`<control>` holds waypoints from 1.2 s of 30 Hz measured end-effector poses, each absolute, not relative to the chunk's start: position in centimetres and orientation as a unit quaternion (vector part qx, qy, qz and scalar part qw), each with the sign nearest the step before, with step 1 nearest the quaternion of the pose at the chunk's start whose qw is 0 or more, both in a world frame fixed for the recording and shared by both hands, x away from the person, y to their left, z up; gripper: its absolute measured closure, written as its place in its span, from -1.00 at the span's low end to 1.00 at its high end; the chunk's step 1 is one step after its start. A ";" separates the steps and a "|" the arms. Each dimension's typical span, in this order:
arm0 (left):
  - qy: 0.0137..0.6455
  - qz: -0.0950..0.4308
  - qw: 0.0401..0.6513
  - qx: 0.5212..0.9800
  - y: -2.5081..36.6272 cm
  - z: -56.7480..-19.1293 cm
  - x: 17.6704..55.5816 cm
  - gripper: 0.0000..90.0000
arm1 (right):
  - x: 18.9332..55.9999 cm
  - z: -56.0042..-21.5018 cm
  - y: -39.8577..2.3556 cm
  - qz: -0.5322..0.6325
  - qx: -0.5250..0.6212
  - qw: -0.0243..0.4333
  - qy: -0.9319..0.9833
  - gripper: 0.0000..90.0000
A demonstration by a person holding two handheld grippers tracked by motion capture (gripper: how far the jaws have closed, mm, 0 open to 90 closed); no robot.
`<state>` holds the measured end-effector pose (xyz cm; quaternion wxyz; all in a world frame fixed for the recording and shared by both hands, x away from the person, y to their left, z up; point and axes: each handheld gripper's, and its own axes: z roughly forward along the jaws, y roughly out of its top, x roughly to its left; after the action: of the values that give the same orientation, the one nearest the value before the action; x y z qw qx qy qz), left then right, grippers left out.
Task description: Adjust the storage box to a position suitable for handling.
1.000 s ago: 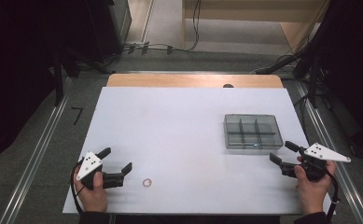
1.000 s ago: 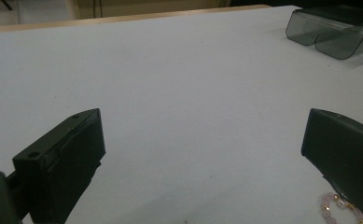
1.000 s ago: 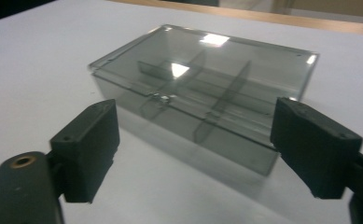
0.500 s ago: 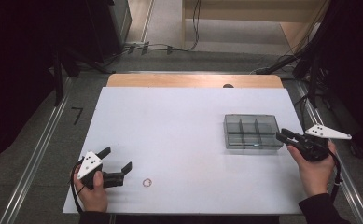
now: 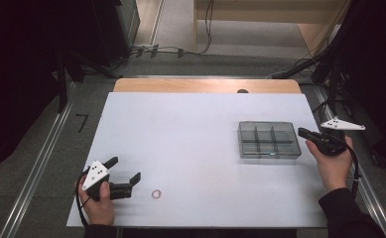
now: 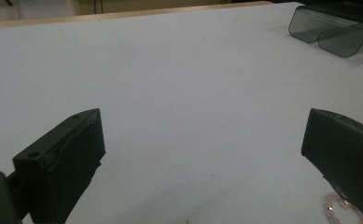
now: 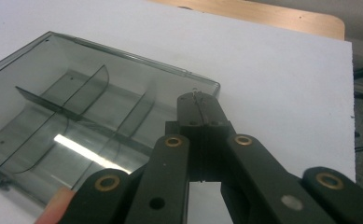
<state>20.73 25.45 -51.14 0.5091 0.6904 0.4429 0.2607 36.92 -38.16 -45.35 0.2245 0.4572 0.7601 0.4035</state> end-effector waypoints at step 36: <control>0.440 0.259 0.504 0.697 25.4 -51.1 20.8 -1.00 | 43.3 -49.5 -38.5 0.375 0.481 0.170 0.774 0.97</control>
<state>20.80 25.35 -51.14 0.5039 0.6967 0.4399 0.2591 43.30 -38.47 -49.50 0.1700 0.4811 0.7740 0.3749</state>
